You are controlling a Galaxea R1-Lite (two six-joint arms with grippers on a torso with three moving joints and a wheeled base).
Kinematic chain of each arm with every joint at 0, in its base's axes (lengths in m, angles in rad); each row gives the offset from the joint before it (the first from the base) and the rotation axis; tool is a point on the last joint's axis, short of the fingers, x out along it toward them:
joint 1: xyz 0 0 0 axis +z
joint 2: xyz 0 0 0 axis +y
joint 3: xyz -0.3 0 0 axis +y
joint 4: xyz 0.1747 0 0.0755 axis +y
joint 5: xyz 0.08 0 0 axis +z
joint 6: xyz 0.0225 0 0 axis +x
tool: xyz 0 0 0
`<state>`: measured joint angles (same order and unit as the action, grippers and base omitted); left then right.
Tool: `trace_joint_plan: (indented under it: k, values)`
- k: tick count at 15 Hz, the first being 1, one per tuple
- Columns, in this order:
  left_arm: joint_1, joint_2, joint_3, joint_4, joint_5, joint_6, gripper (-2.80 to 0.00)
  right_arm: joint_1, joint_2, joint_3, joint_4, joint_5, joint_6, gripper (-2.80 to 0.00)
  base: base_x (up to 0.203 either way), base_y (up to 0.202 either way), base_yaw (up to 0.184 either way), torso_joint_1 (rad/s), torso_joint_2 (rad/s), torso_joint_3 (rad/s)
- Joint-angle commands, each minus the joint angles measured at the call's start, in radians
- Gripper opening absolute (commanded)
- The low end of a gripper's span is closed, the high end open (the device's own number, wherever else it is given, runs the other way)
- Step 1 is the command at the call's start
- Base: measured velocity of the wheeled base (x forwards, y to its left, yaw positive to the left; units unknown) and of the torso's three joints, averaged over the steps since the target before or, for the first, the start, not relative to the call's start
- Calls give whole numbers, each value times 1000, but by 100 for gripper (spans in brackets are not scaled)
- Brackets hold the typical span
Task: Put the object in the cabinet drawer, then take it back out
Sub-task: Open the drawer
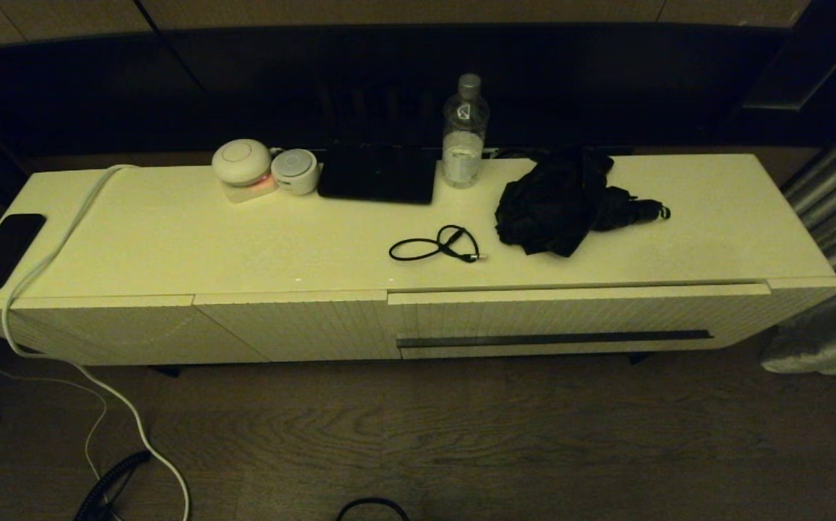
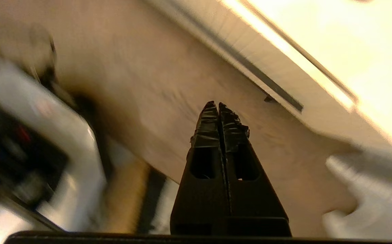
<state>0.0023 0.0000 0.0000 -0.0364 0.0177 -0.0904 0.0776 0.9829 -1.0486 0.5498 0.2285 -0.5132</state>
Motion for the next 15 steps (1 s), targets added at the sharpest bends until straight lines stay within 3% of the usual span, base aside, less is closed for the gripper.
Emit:
trace_joint_plan:
  k: [1,5,8,11,15]
  values:
    - [1,-2,0,0,1,-2,-280,35,220,-34,6,2,-160,-280,0,0,0,0,0,0]
    - [1,-2,0,0,1,-2,-280,91,410,-63,-29,-42,-369,-280,0,0,0,0,0,0]
    - [1,-2,0,0,1,-2,-280,112,510,-50,-61,-59,-479,-280,0,0,0,0,0,0]
    - [1,-2,0,0,1,-2,-280,156,580,-38,-133,-133,-544,-280,0,0,0,0,0,0]
    - [1,-2,0,0,1,-2,-280,196,682,114,-464,-200,-557,-280,0,0,0,0,0,0]
